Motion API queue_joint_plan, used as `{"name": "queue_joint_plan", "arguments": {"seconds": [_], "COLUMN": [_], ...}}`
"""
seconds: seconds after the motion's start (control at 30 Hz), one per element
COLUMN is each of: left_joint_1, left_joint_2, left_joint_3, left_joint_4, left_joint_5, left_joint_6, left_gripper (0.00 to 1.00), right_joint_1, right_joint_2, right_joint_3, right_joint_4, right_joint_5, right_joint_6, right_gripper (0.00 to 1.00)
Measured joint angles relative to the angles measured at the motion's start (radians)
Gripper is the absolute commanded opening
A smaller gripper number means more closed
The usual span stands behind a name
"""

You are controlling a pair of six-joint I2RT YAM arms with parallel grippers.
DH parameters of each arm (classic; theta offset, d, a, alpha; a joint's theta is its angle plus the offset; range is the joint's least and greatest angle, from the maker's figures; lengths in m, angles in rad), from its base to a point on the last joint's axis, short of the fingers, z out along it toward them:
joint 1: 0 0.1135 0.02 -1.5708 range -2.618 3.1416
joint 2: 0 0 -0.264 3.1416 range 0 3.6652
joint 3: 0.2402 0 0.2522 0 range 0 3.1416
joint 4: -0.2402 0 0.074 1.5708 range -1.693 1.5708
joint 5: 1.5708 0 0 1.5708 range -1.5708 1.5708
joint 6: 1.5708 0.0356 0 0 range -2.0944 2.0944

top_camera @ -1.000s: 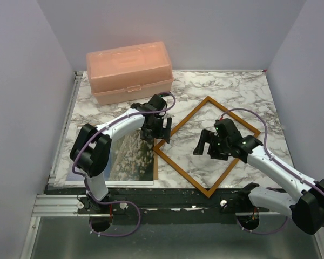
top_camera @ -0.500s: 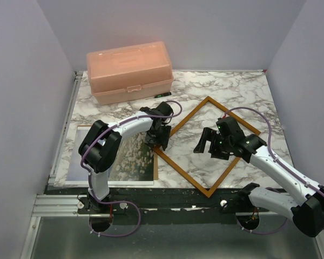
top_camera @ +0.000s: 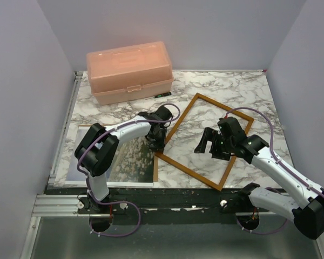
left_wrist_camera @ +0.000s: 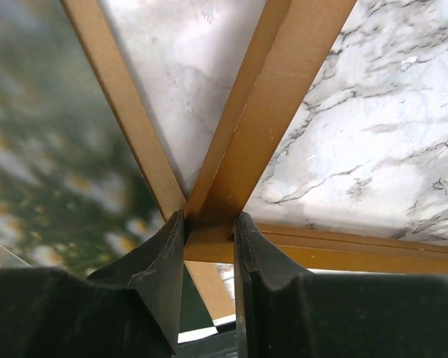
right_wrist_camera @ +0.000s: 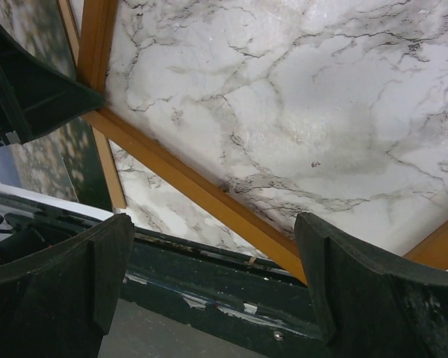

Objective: Put the photo into the frame
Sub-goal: Adjust the photo frame at the center of the board.

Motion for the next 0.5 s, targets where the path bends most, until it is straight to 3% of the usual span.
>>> {"name": "queue_joint_plan", "arguments": {"seconds": [0.5], "left_joint_1": [-0.122], "left_joint_2": [-0.04], "left_joint_3": [-0.05], "left_joint_4": [0.012], "left_joint_5": [0.014], "left_joint_6": [-0.257], "left_gripper": [0.0], "right_joint_1": [0.0], "right_joint_2": [0.0], "right_joint_3": [0.0], "right_joint_4": [-0.006], "right_joint_5": [0.0], "right_joint_6": [-0.001], "right_gripper": [0.98]}}
